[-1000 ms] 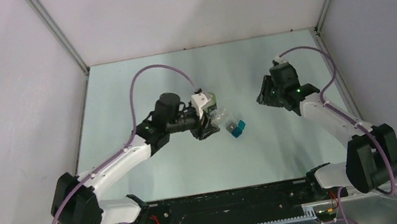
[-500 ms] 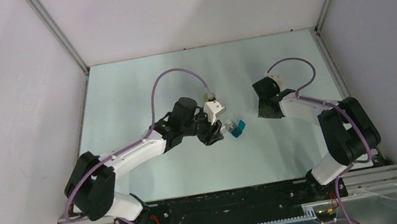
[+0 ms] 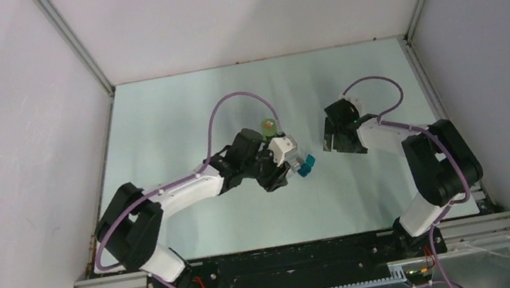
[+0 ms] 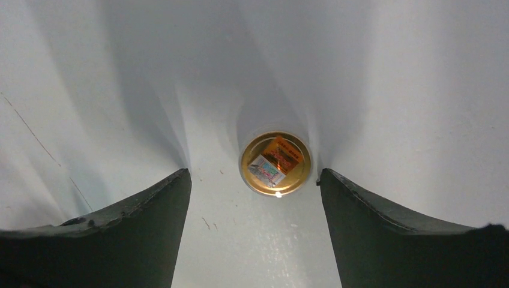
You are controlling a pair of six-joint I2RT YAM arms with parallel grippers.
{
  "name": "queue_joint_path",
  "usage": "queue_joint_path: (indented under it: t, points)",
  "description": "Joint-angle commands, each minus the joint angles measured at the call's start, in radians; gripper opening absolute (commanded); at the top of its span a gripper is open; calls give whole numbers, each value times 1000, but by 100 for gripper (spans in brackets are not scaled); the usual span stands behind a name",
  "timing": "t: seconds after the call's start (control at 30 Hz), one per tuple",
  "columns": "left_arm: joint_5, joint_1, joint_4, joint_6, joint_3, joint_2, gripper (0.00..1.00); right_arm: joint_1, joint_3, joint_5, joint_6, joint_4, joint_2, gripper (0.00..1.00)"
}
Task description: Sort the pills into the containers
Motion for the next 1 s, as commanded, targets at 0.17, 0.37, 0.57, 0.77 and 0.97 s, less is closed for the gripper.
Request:
queue_joint_path:
  t: [0.17,0.37,0.57,0.77,0.97]
  points:
    - [-71,-34,-65,53,109,58,0,-71,63,-72,21,-98,-110,86]
    - [-189,-63,-155,49,198,132,0,-111,75,-92,24,-130,-140,86]
    - [-317,-98,-276,30,282,185,0,-138,76,-113,24,-133,-152,86]
    - [-341,-122,-390,22,389,234,0,-153,76,-126,20,-130,-143,85]
    - [-345,-134,-447,21,437,264,0,-157,76,-137,15,-128,-132,84]
